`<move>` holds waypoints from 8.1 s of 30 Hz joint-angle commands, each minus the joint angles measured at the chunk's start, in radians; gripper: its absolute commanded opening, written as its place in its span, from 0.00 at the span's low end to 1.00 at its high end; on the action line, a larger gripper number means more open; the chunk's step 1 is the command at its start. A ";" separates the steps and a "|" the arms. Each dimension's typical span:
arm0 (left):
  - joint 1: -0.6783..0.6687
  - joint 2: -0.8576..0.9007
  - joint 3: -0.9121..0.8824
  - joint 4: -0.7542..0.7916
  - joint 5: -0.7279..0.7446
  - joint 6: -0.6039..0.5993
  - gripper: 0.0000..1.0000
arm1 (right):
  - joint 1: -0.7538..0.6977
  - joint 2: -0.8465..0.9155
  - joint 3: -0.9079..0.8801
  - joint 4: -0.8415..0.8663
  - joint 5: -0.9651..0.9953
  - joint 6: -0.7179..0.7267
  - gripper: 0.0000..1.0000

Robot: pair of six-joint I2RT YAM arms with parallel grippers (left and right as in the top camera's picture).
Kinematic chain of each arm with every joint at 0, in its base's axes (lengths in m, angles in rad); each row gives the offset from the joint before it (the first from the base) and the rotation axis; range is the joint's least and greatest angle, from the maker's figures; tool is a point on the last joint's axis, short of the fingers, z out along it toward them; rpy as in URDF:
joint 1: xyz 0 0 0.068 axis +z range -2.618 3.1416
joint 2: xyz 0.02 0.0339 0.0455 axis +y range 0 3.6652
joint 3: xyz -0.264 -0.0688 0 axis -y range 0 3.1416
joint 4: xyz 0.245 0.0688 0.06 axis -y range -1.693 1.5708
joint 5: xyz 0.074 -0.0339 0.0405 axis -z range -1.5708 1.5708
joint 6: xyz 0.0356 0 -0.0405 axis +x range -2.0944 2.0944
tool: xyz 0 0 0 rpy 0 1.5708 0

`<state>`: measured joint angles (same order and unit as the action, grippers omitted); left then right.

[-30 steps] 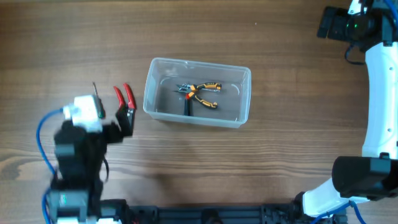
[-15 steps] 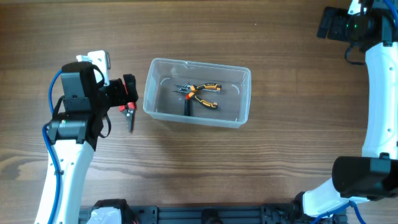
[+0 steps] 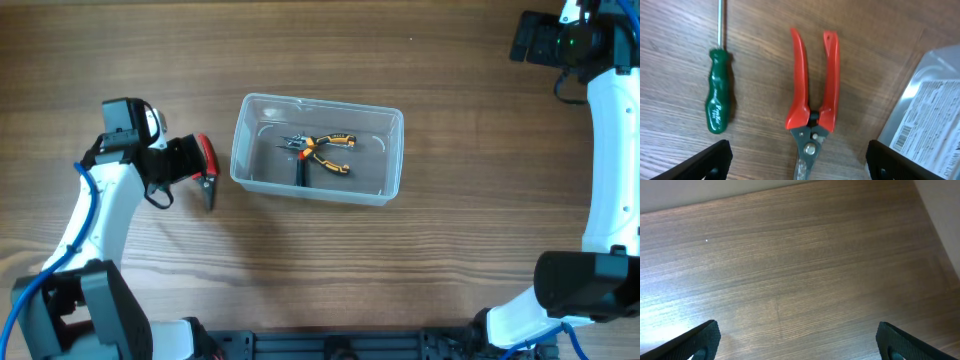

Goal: Pack container
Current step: 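Reach the left gripper to the red-handled pliers and grasp them, then carry the red pliers into the container and release them, then move the left gripper to the green screwdriver and grasp it, then carry the green screwdriver into the container and release it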

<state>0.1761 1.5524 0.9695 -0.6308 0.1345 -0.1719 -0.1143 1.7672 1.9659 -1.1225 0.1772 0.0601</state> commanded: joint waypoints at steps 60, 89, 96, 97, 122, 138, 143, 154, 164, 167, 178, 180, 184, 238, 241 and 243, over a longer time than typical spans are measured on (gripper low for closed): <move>-0.045 0.375 0.211 -0.026 -0.060 -0.046 0.04 | 0.003 -0.006 0.006 0.001 0.006 0.019 1.00; -0.426 -0.036 0.512 -0.016 0.175 0.579 0.04 | 0.003 -0.006 0.006 0.004 0.006 0.019 1.00; -0.600 0.089 0.511 -0.199 0.176 0.985 0.04 | 0.003 -0.006 0.006 0.003 0.006 0.019 1.00; -0.612 0.111 0.511 -0.216 0.176 1.006 0.04 | 0.003 -0.006 0.006 0.003 0.006 0.018 1.00; -0.729 0.426 0.510 -0.233 0.100 1.065 0.47 | 0.003 -0.006 0.006 0.004 0.006 0.018 1.00; -0.262 0.125 0.698 -0.345 -0.083 0.269 0.45 | 0.003 -0.006 0.006 0.003 0.006 0.018 1.00; -0.067 0.137 0.657 -0.536 -0.084 0.267 0.43 | 0.003 -0.006 0.006 0.003 0.006 0.019 1.00; 0.035 0.137 0.298 -0.307 -0.133 0.133 0.49 | 0.003 -0.006 0.006 0.003 0.006 0.019 1.00; 0.161 0.147 0.235 -0.259 -0.132 0.077 0.45 | 0.003 -0.006 0.006 0.004 0.006 0.019 1.00; 0.174 0.186 0.235 -0.260 -0.131 0.077 0.43 | 0.003 -0.006 0.006 0.003 0.006 0.018 1.00; 0.173 0.351 0.234 -0.171 -0.101 0.077 0.46 | 0.003 -0.006 0.006 0.003 0.006 0.018 1.00; 0.173 0.377 0.234 -0.146 -0.047 0.077 0.47 | 0.003 -0.006 0.006 0.003 0.006 0.018 1.00; 0.173 0.403 0.234 -0.116 -0.004 0.082 0.45 | 0.003 -0.006 0.006 0.004 0.006 0.018 1.00; -0.670 0.121 0.402 -0.235 -0.119 0.248 0.04 | 0.003 -0.006 0.006 0.004 0.006 0.019 1.00; -0.669 0.205 0.402 -0.211 -0.125 0.350 0.04 | 0.003 -0.006 0.006 0.004 0.006 0.019 1.00; -0.669 0.261 0.402 -0.211 -0.125 0.430 0.04 | 0.003 -0.006 0.006 0.004 0.006 0.018 1.00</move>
<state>-0.4915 1.7348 1.3804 -0.8448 0.0330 0.0879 -0.1139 1.7672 1.9659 -1.1217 0.1768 0.0601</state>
